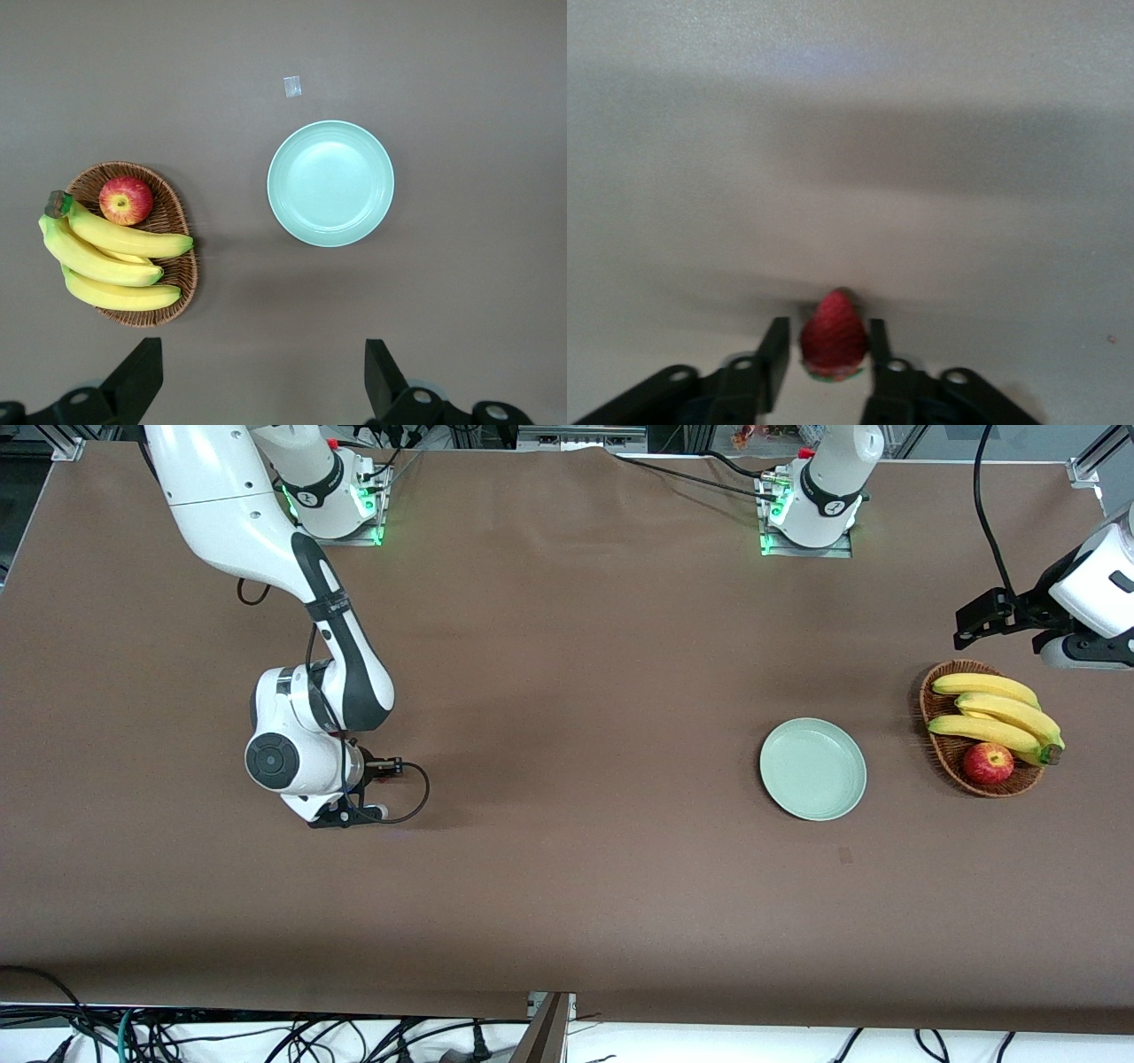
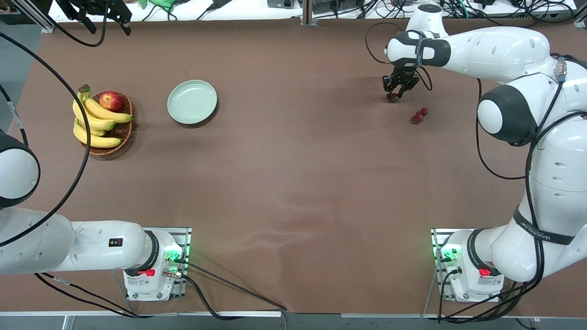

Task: Collect all strawberries into plate
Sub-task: 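Reach the right gripper down and grasp one red strawberry, then carry the strawberry toward the plate and release it midway with the right gripper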

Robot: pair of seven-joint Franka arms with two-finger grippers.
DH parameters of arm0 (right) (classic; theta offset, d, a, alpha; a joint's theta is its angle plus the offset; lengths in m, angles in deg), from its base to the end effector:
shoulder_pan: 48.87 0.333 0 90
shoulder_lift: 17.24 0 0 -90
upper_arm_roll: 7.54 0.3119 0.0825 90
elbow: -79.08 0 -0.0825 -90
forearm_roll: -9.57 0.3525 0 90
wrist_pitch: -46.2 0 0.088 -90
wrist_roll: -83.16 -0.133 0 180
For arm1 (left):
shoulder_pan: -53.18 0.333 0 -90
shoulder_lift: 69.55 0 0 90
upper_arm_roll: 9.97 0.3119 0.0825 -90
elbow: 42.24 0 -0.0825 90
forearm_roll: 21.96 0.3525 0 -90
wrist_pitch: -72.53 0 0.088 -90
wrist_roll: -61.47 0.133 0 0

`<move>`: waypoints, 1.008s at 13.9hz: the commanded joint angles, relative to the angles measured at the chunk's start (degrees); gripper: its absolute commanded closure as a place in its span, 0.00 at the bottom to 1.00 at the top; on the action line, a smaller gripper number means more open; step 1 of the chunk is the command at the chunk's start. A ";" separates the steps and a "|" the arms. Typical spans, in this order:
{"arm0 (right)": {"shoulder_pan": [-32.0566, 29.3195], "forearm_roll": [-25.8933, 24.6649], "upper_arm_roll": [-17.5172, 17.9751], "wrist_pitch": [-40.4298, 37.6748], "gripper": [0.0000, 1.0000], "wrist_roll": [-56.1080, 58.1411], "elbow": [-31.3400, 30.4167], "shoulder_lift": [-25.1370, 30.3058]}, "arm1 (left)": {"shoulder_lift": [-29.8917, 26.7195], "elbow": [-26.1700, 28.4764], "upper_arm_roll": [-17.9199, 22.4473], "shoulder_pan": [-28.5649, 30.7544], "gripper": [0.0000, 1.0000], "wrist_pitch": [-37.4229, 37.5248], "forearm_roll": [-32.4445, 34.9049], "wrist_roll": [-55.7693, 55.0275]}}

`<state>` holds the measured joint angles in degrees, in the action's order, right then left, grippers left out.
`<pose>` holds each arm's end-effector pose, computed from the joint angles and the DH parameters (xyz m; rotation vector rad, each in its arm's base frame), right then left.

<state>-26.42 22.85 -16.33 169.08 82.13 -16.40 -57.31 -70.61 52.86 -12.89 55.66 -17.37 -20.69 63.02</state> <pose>0.6051 0.1697 0.1798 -3.0685 -0.1519 0.3335 0.5123 -0.0012 0.5649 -3.1167 0.0553 0.1130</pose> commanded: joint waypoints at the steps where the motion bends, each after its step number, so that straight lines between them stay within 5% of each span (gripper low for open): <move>1: -0.56 1.66 0.36 0.61 0.83 2.69 -1.11 0.88 | 0.79 -1.76 -0.07 0.07 0.00 1.39 -0.39 0.29; 3: -0.04 2.62 1.23 -0.35 0.99 2.61 0.99 1.58 | 0.79 -1.85 -0.07 0.07 0.00 1.40 -0.39 0.29; 9: 5.57 6.67 8.70 0.08 0.96 -12.21 15.13 -2.98 | 0.79 -1.76 -0.07 0.07 0.00 1.40 -0.39 0.37; 14: 17.87 6.94 8.97 15.95 0.94 -33.38 24.01 -10.61 | 0.79 -1.84 -0.07 0.07 0.00 1.40 -0.39 0.38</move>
<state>-12.59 28.99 -6.93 179.87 55.86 1.87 -62.80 -70.58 52.83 -12.89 55.66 -17.25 -20.69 63.02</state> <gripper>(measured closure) 0.683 0.000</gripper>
